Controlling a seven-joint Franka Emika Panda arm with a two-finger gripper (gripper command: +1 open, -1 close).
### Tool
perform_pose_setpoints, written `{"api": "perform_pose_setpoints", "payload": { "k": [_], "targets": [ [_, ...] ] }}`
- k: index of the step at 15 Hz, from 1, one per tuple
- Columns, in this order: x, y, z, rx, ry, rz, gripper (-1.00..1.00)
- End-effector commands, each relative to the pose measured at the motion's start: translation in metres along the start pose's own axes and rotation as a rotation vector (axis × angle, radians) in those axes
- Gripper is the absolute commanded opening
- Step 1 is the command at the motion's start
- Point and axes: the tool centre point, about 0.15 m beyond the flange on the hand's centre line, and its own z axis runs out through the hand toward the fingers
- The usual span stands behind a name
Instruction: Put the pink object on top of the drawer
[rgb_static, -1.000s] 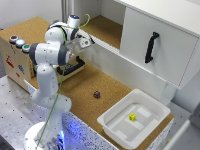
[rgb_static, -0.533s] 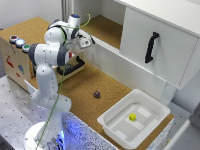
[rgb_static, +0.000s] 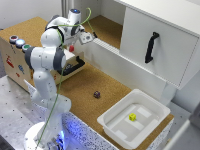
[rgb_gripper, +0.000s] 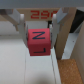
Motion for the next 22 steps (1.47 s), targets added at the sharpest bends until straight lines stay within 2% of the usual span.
{"api": "perform_pose_setpoints", "payload": {
  "k": [1,4,9,14,17,22],
  "targets": [
    [0.026,0.002,-0.037,-0.005,-0.014,-0.094,-1.0],
    [0.058,-0.005,-0.032,0.012,-0.023,-0.148,-1.0],
    [0.122,-0.01,-0.025,0.035,0.025,-0.224,-1.0],
    [0.176,-0.007,-0.022,0.042,0.044,-0.275,-1.0],
    [0.195,-0.003,-0.009,0.071,0.043,-0.231,-1.0],
    [0.195,-0.003,-0.009,0.071,0.043,-0.231,-1.0]
  ]
}}
